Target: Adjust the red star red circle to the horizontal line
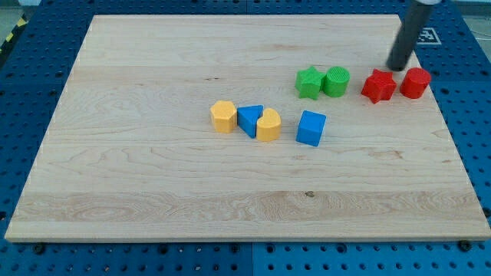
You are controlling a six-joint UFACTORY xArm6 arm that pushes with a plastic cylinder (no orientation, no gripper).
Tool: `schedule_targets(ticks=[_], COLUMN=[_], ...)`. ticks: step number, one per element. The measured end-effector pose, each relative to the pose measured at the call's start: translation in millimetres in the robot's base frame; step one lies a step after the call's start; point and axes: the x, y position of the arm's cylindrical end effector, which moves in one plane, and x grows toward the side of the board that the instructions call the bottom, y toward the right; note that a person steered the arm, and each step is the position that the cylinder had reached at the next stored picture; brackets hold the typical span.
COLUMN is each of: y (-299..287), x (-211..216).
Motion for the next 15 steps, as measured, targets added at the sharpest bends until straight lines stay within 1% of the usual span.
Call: schedule_targets(ticks=[1, 2, 3, 4, 5, 6, 7, 8, 9, 10, 11, 12, 14, 15], y=[57.8, 71.4, 51.9, 11.3, -6.2, -1.8, -15.8, -46.9, -52.9, -12.1, 51.9, 71.5, 70.4, 48.1], x=[9.4, 47.0, 68.8, 71.8, 71.8, 74.7, 75.2, 75.2, 75.2, 91.4, 104.2, 102.1, 39.6, 26.0])
